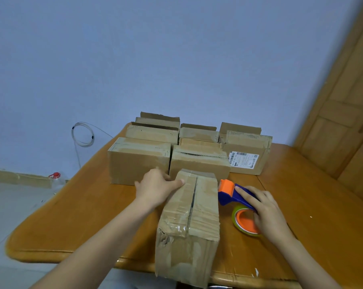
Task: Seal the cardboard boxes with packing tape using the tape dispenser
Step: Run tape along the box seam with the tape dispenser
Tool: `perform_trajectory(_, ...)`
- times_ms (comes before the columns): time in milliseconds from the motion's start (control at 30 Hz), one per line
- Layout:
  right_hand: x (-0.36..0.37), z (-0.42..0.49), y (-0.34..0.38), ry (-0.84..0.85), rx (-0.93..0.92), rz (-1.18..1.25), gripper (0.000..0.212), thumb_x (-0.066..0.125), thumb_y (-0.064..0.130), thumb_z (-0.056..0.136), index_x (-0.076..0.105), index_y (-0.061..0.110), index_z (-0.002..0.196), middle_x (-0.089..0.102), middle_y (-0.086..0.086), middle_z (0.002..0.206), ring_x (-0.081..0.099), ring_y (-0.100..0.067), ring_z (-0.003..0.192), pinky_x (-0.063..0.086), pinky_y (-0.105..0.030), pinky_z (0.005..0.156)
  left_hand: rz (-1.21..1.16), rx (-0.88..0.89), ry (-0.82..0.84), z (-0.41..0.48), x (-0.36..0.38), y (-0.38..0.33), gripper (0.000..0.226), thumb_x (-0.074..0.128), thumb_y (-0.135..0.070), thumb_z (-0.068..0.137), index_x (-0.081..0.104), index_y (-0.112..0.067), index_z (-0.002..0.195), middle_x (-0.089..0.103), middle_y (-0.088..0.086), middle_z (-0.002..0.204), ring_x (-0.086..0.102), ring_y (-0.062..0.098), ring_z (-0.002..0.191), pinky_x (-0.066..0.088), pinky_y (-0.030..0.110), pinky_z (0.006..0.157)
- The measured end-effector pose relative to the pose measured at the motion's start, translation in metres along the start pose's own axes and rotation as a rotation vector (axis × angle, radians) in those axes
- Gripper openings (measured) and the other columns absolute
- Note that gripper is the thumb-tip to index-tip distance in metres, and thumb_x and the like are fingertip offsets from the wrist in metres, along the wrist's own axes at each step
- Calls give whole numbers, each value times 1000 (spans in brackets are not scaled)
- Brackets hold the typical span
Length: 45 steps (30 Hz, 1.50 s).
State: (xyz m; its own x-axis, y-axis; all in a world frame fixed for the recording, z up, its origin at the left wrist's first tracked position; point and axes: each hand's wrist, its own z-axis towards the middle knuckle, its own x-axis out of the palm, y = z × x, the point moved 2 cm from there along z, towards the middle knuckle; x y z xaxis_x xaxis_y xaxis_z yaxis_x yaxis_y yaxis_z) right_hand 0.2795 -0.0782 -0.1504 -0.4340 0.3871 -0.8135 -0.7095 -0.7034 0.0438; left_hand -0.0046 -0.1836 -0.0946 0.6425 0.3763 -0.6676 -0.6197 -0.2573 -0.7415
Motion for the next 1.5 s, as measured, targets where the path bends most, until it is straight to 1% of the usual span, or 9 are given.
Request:
perform_trajectory(67,0,2,1,-7,-3,2,101,84,-11,53,43,29,136,60,-6,121,48,-20,101,50,-32,69,190,39,-33,-2,-11,-15,33,65,-49,84,61,-16,85,36,12,152,28,27,143,20,58,114)
perform_trajectory(200,2,0,3,-30,18,5,96,83,-13,53,50,24,135,61,-7,121,49,-21,101,50,-34,69,308,175,36,-14,-4,-45,48,55,-54,89,62,-11,110,13,14,160,13,27,148,16,57,117)
perform_trajectory(333,5,-3,7,-36,58,31,94,79,-16,55,51,24,136,60,-8,122,52,-27,101,53,-39,72,527,195,228,-26,29,-70,99,42,-74,84,14,-11,154,-5,15,161,-2,31,149,6,59,117)
perform_trajectory(500,10,-8,23,-56,64,99,95,75,-18,59,47,26,138,58,-6,123,46,-22,102,49,-37,75,643,162,333,-36,51,-73,111,52,-73,81,-4,-10,153,-13,16,160,-12,37,146,-3,63,113)
perform_trajectory(767,16,-25,62,-76,140,114,95,79,-14,57,49,26,137,60,-7,120,53,-26,98,50,-38,72,743,380,342,-33,13,-54,74,44,-5,93,5,-16,155,-1,5,162,-1,24,149,5,52,120)
perform_trajectory(1033,13,-34,99,-67,293,49,91,81,-13,54,54,21,134,60,-14,116,56,-35,93,50,-44,66,734,477,286,-29,13,-24,74,43,-13,95,1,-24,155,-4,-3,162,-4,16,149,4,49,120)
perform_trajectory(1200,5,-32,100,69,340,39,85,67,-6,77,34,32,146,49,-9,133,45,-30,109,44,-41,82,666,488,208,-26,14,-24,68,47,-23,94,16,-26,154,14,-6,161,13,13,147,15,45,119)
perform_trajectory(1333,-3,-28,97,167,327,34,84,57,-3,86,19,38,149,39,-4,141,38,-25,118,40,-36,91,595,456,-31,-26,22,-38,37,48,-46,94,53,-23,122,57,-6,121,56,16,110,45,35,89)
perform_trajectory(1500,-12,-21,93,255,271,-18,84,53,-2,88,13,39,150,33,-3,145,33,-25,123,36,-35,95,597,416,-169,-19,34,-49,36,59,-52,88,51,-19,102,56,-3,107,54,20,101,49,36,79)
